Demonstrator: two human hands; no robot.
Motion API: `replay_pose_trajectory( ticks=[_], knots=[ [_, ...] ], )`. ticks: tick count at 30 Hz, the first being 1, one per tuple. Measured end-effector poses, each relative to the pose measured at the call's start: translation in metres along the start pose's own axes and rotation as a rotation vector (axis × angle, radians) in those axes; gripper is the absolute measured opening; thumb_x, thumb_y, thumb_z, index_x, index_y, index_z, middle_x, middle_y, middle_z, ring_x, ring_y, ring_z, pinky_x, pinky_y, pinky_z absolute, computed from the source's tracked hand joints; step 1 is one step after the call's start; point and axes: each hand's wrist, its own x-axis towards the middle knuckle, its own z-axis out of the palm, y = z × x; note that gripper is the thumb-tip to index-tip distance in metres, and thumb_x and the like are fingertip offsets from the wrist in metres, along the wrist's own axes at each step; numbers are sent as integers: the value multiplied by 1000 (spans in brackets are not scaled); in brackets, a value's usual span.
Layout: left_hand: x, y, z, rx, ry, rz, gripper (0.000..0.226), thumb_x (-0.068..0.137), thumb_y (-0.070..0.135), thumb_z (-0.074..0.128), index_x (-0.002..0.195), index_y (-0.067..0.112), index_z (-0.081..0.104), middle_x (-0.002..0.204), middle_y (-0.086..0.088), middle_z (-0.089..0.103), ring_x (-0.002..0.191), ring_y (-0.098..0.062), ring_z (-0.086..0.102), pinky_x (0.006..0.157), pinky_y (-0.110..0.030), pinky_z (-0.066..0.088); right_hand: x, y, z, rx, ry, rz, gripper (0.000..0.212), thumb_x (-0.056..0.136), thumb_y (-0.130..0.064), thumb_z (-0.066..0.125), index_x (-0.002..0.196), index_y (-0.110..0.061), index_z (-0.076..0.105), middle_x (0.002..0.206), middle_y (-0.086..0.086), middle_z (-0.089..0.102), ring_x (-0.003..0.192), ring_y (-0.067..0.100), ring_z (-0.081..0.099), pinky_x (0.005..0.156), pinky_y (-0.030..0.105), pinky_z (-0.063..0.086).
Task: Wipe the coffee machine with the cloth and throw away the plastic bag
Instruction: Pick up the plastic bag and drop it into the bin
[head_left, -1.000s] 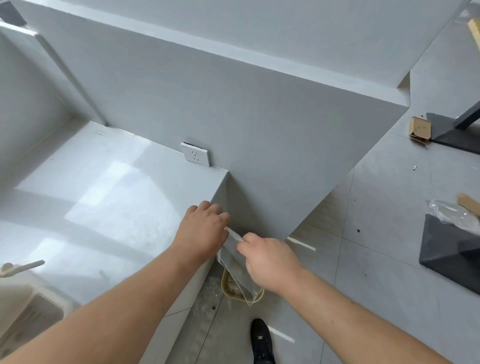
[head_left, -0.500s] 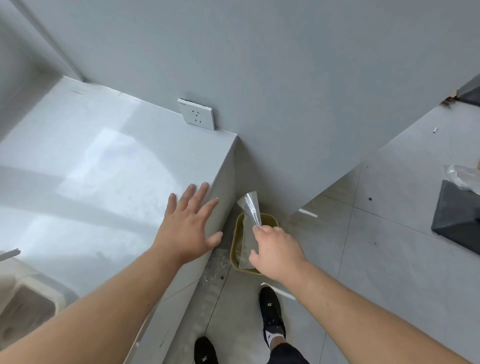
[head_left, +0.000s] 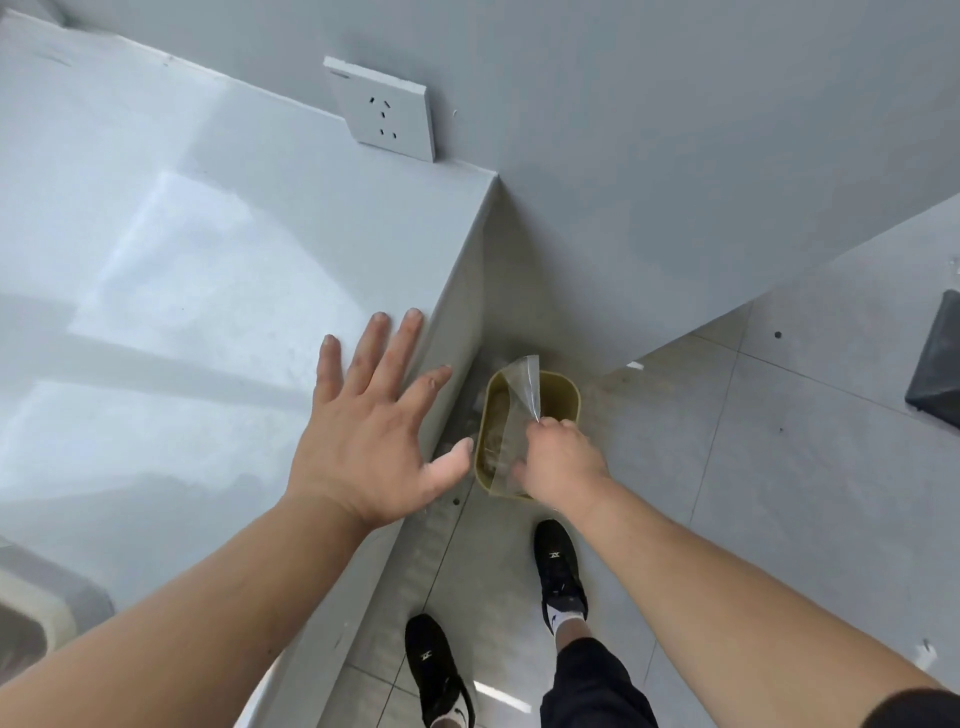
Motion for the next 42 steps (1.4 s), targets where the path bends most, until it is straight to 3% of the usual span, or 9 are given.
replay_pose_trajectory(
  ticks=[5, 11, 17, 25, 30, 34, 38, 42],
  knots=[
    [1, -2, 4, -11, 33, 21, 82, 88, 81, 35, 142, 25, 61, 175, -10, 15, 161, -36, 9, 123, -70, 11, 25, 4, 28, 66, -70, 80, 52, 89, -41, 54, 135, -17, 55, 128, 8, 60, 121, 30, 53, 87, 39, 48],
    [2, -1, 4, -18, 34, 16, 90, 88, 85, 23, 141, 24, 62, 175, -11, 14, 161, -36, 9, 123, -71, 12, 46, 11, 61, 99, -105, 101, 47, 90, -39, 54, 131, -17, 58, 125, 8, 63, 118, 29, 53, 76, 35, 40],
    [1, -2, 5, -20, 27, 19, 85, 85, 82, 43, 141, 22, 63, 175, -11, 14, 161, -35, 8, 123, -70, 12, 63, 17, 76, 106, -143, 145, 53, 91, -38, 53, 139, -15, 54, 134, 10, 59, 123, 31, 51, 86, 37, 44],
    [0, 0, 7, -28, 40, 6, 85, 81, 82, 48, 137, 21, 67, 175, -10, 17, 161, -33, 10, 123, -70, 14, 87, 21, 90, 81, -184, 203, 49, 95, -31, 51, 143, -18, 51, 139, 8, 57, 127, 31, 49, 99, 41, 48],
    [0, 0, 5, -16, 25, 5, 85, 82, 83, 45, 136, 21, 68, 175, -10, 17, 161, -34, 10, 123, -70, 14, 93, 21, 96, 82, -189, 195, 62, 96, -33, 52, 156, -23, 37, 153, 10, 48, 145, 38, 36, 115, 48, 40],
    [0, 1, 4, -20, 15, 3, 85, 83, 83, 43, 134, 20, 69, 174, -10, 17, 161, -34, 10, 123, -71, 15, 91, 20, 97, 64, -208, 187, 63, 98, -36, 49, 158, -27, 33, 159, 11, 42, 150, 41, 29, 117, 51, 38],
    [0, 0, 3, -30, 16, -1, 84, 83, 83, 45, 132, 20, 70, 174, -10, 19, 161, -34, 12, 122, -71, 16, 87, 21, 95, 75, -204, 168, 64, 95, -35, 52, 157, -26, 36, 156, 10, 46, 145, 37, 37, 116, 49, 40],
    [0, 0, 4, -36, 18, -3, 83, 83, 83, 44, 129, 21, 71, 174, -10, 18, 161, -34, 11, 122, -70, 15, 83, 25, 95, 77, -199, 179, 65, 97, -36, 52, 158, -26, 34, 161, 10, 41, 148, 35, 35, 118, 46, 36]
  ],
)
